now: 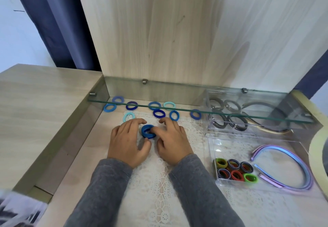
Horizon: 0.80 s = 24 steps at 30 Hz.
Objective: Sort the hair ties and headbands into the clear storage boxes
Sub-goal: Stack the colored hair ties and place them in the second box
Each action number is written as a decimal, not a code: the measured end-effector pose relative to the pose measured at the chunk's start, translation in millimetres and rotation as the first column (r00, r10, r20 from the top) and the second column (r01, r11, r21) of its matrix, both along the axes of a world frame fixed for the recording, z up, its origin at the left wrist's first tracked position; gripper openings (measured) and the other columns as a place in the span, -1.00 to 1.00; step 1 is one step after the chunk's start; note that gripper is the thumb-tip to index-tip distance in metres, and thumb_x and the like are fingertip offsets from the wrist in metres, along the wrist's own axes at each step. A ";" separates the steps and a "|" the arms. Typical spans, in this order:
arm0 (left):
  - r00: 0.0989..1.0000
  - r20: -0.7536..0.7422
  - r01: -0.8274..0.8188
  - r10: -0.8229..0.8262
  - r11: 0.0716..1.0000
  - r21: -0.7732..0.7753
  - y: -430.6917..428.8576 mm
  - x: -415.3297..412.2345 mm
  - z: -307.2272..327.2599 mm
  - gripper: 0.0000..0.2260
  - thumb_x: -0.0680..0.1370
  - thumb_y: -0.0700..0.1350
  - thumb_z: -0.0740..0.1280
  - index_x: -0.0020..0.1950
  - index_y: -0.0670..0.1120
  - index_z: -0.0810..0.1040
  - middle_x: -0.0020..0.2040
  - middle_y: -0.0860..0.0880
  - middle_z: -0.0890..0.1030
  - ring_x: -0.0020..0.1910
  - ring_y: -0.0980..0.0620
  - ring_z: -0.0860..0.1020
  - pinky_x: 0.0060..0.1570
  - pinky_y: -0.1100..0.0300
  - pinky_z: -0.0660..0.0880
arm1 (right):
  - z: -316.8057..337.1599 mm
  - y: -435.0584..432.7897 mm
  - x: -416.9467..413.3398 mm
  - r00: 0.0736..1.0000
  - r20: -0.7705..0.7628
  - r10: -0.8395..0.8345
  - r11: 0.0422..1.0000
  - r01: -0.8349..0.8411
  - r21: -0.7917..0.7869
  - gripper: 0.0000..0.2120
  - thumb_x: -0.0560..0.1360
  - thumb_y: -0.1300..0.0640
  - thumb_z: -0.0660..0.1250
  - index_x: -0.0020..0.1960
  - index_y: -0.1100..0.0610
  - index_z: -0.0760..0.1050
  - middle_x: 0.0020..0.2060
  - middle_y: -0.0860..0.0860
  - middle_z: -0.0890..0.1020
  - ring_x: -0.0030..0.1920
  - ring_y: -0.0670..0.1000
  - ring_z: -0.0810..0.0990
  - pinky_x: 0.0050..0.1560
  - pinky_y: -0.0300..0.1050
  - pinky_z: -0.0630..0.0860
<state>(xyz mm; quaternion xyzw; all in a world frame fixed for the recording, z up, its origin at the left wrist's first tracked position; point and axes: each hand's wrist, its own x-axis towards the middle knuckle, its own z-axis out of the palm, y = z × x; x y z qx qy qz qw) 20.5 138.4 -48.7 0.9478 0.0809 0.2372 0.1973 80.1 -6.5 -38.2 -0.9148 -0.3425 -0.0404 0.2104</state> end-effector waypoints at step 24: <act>0.998 -0.021 0.059 -0.056 0.959 0.276 -38.2 -21.1 1.9 -0.55 0.32 0.05 0.17 0.14 0.05 0.61 -0.05 0.12 0.66 -0.03 0.07 0.60 0.11 0.06 0.22 | 35.6 -42.5 -24.1 0.994 0.106 0.027 0.964 0.003 -0.268 -0.74 0.55 0.08 0.25 0.21 0.01 0.56 0.18 0.03 0.42 0.25 0.11 0.28 0.19 0.04 0.28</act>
